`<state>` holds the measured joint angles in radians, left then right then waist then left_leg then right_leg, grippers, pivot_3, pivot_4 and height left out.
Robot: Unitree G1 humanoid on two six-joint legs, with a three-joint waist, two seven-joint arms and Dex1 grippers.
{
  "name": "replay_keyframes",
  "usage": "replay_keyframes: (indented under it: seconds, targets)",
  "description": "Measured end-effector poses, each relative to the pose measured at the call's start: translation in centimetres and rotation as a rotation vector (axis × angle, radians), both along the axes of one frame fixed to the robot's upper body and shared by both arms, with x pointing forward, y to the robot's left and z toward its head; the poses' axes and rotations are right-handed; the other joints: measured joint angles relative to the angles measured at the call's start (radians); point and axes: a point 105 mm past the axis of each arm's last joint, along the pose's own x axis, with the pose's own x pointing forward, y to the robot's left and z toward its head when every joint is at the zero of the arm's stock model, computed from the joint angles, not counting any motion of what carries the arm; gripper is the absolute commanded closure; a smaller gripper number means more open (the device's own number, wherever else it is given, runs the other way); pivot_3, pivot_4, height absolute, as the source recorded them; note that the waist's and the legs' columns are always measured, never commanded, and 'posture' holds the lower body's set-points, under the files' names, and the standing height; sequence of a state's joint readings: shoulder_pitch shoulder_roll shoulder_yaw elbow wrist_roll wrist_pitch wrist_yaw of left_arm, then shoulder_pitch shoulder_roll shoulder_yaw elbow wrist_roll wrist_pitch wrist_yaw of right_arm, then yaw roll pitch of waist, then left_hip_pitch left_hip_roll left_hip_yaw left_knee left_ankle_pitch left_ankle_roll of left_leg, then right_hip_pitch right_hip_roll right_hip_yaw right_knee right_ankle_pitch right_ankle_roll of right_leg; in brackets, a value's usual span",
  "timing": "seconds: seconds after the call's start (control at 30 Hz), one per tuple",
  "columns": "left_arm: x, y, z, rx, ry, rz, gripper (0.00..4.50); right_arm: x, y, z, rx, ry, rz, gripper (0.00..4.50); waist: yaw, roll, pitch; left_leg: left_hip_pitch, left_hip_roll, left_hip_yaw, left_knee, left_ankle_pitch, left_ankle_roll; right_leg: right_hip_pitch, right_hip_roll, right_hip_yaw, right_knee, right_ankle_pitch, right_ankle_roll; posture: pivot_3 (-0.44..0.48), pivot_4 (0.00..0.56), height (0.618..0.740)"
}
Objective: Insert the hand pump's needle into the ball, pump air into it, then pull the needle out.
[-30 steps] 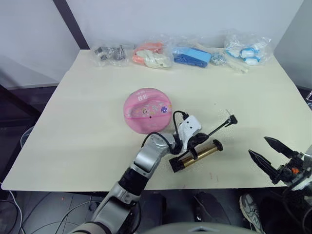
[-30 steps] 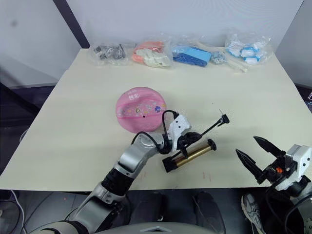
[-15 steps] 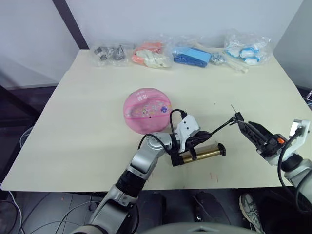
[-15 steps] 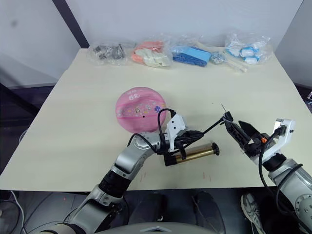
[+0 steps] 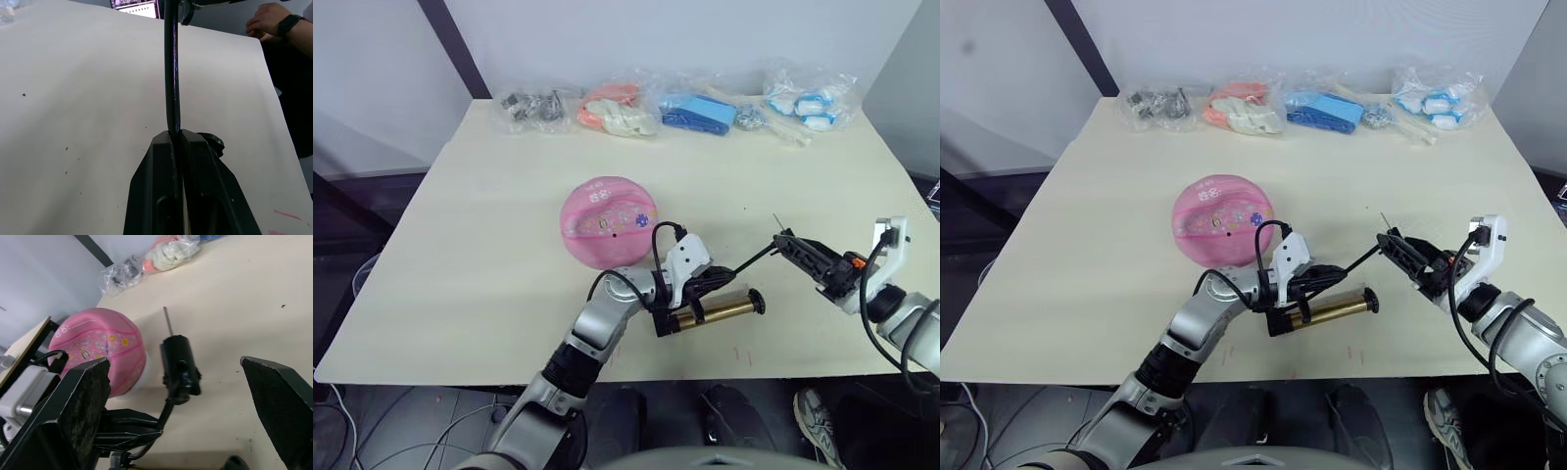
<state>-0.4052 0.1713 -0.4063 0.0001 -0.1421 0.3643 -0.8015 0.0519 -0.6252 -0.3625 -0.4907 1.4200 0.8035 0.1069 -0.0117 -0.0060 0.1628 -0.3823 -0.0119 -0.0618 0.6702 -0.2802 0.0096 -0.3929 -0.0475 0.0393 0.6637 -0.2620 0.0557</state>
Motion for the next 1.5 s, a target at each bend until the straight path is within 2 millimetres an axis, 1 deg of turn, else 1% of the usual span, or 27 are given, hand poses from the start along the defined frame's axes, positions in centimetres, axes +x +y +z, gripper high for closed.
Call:
replay_keyframes:
  seconds: [0.23, 0.27, 0.3, 0.37, 1.3, 1.4, 1.43, 1.47, 1.5]
  targets:
    - [0.0, 0.0, 0.0, -0.002, 0.001, 0.000, 4.42, 0.0, 0.0, 0.0, -0.002, 0.003, -0.002, 0.00, 0.000, 0.000, 0.000, 0.000, 0.000, 0.000, 0.000, 0.000, 0.000, 0.000, 0.000, 0.000, 0.000, 0.000, 0.000, 0.000, 0.150, 0.740]
    - [0.0, 0.0, 0.0, -0.002, 0.001, 0.000, 4.50, 0.1, 0.0, 0.0, -0.001, 0.004, -0.004, 0.59, 0.000, 0.000, 0.000, 0.000, 0.000, 0.000, 0.000, 0.000, 0.000, 0.000, 0.000, 0.000, 0.000, 0.000, 0.000, 0.000, 0.150, 0.740]
    - [0.0, 0.0, 0.0, -0.002, 0.001, 0.000, 4.50, 0.1, 0.0, -0.1, 0.000, 0.005, -0.005, 0.87, 0.000, 0.000, 0.000, 0.000, 0.000, 0.000, 0.000, 0.000, 0.000, 0.000, 0.000, 0.000, 0.000, 0.000, 0.000, 0.000, 0.150, 0.740]
    - [0.0, 0.0, 0.0, -0.002, 0.001, 0.000, 4.50, 0.1, -0.1, -0.1, 0.000, 0.005, -0.007, 1.82, 0.000, 0.000, 0.000, 0.000, 0.000, 0.000, 0.000, 0.000, 0.000, 0.000, 0.000, 0.000, 0.000, 0.000, 0.000, 0.000, 0.150, 0.740]
    - [-0.2, 0.1, -0.3, 0.000, 0.012, -0.002, 4.50, 0.4, -0.4, -1.0, -0.010, 0.031, -0.042, 1.82, 0.000, 0.000, 0.000, 0.000, 0.000, 0.000, 0.000, 0.000, 0.000, 0.000, 0.000, 0.000, 0.000, 0.000, 0.000, 0.000, 0.150, 0.740]
    - [-0.2, 0.1, -0.3, 0.001, 0.012, -0.003, 4.50, 0.4, -0.3, -1.0, -0.009, 0.030, -0.039, 2.54, 0.000, 0.000, 0.000, 0.000, 0.000, 0.000, 0.000, 0.000, 0.000, 0.000, 0.000, 0.000, 0.000, 0.000, 0.000, 0.000, 0.150, 0.740]
    - [-0.2, 0.0, -0.3, 0.001, 0.012, -0.005, 4.50, 0.4, -0.3, -1.0, -0.007, 0.029, -0.039, 3.00, 0.000, 0.000, 0.000, 0.000, 0.000, 0.000, 0.000, 0.000, 0.000, 0.000, 0.000, 0.000, 0.000, 0.000, 0.000, 0.000, 0.150, 0.740]
    - [-0.2, 0.0, -0.3, 0.002, 0.012, -0.006, 4.50, 0.4, -0.3, -1.0, -0.006, 0.029, -0.039, 3.24, 0.000, 0.000, 0.000, 0.000, 0.000, 0.000, 0.000, 0.000, 0.000, 0.000, 0.000, 0.000, 0.000, 0.000, 0.000, 0.000, 0.150, 0.740]
    - [-0.3, 0.0, -0.3, 0.002, 0.013, -0.008, 4.50, 0.4, -0.3, -1.0, -0.006, 0.029, -0.039, 3.77, 0.000, 0.000, 0.000, 0.000, 0.000, 0.000, 0.000, 0.000, 0.000, 0.000, 0.000, 0.000, 0.000, 0.000, 0.000, 0.000, 0.150, 0.740]
